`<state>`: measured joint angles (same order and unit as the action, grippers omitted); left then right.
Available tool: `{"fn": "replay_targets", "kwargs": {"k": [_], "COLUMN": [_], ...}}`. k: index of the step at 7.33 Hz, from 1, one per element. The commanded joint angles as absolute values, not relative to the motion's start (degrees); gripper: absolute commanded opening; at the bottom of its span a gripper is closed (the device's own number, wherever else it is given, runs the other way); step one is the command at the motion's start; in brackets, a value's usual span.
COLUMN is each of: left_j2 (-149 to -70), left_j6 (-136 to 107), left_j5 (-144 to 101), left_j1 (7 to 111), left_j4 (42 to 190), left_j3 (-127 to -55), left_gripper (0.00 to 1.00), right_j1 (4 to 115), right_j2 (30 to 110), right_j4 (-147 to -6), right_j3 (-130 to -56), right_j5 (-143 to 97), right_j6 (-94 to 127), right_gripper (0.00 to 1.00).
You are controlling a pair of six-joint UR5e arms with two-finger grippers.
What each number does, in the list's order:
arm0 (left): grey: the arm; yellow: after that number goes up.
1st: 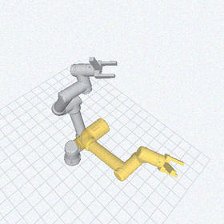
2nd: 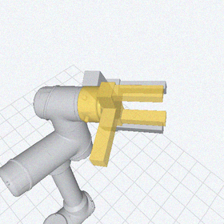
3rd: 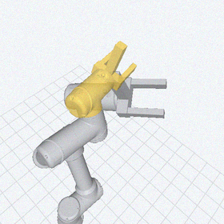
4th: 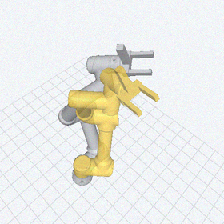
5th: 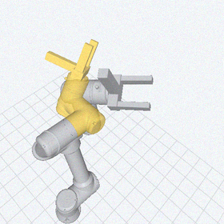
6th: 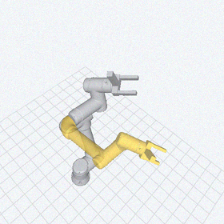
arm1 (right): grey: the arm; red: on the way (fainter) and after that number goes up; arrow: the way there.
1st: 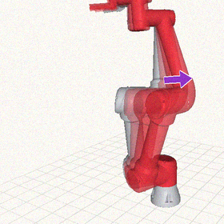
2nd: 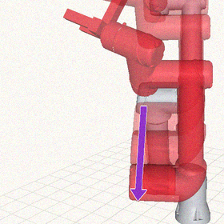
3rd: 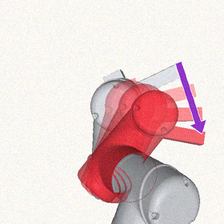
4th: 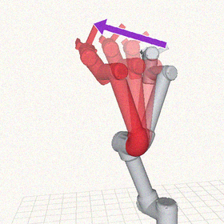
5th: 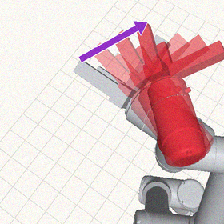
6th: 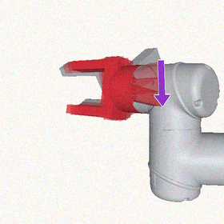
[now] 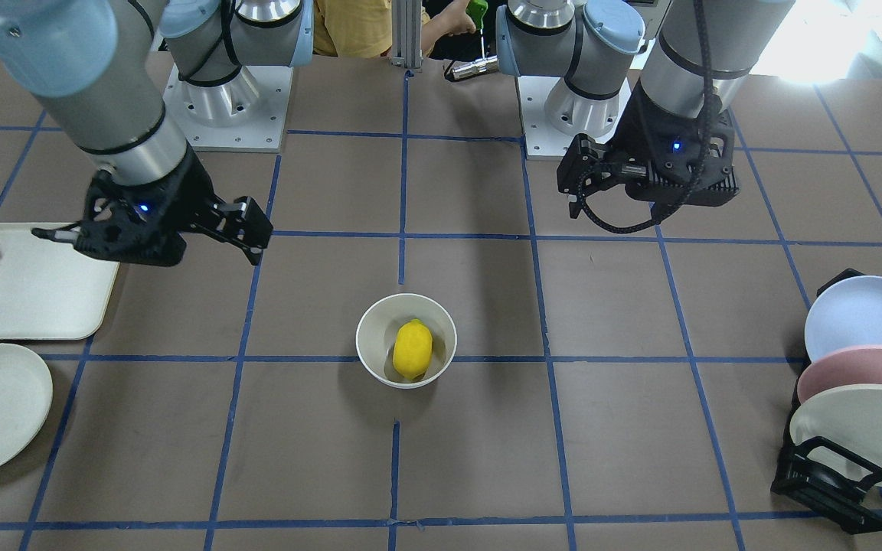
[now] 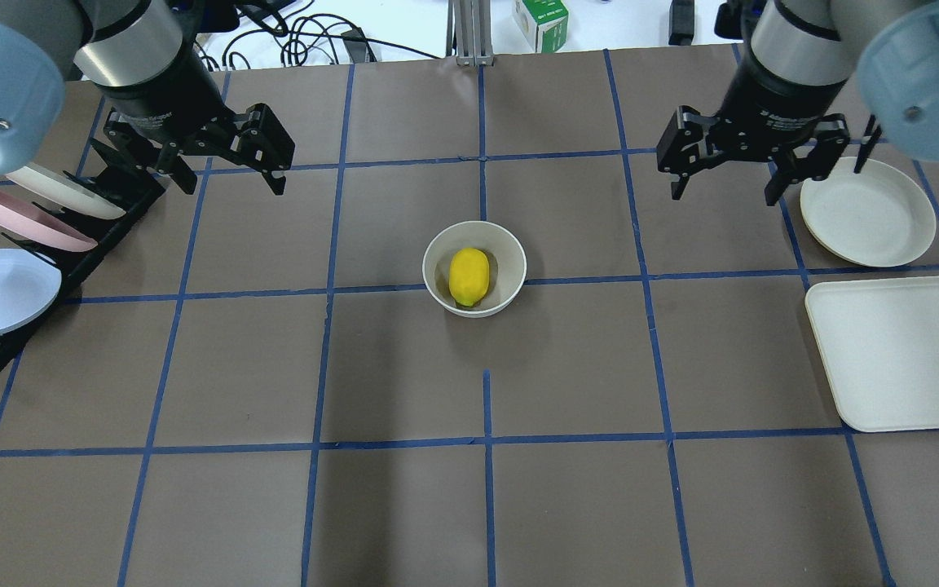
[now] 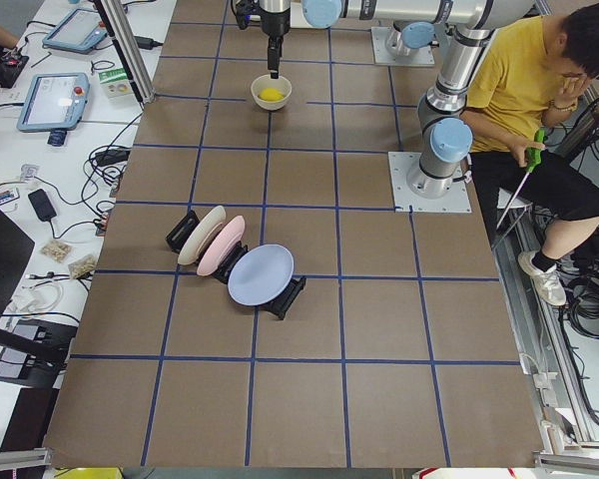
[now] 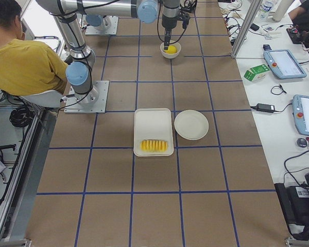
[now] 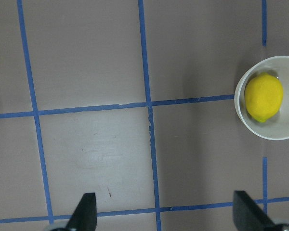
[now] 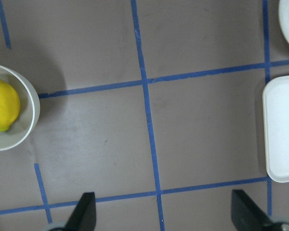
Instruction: Place bowl and put lemon in it
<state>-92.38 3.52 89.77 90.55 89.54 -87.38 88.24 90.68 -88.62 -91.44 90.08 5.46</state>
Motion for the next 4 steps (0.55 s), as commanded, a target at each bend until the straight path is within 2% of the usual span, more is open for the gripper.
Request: {"fn": "replay_targets", "kwargs": {"k": [1, 4], "left_j2": [-92.11, -92.46], "left_j6": [3.52, 3.43], "left_j5": [89.82, 89.91], "left_j1": [90.62, 90.53], "left_j4": [89.56, 89.74], "left_j3": [-87.28, -86.49], "left_gripper": [1.00, 1.00], "right_j1": [87.89, 88.33], "right_j2": [93.68, 93.43], "right_j4": [-86.13, -86.31], "right_j3": [-91.49, -91.49], "right_j5": [90.62, 88.42], "right_j6": [5.53, 5.54], "right_gripper": [1.00, 1.00]}}
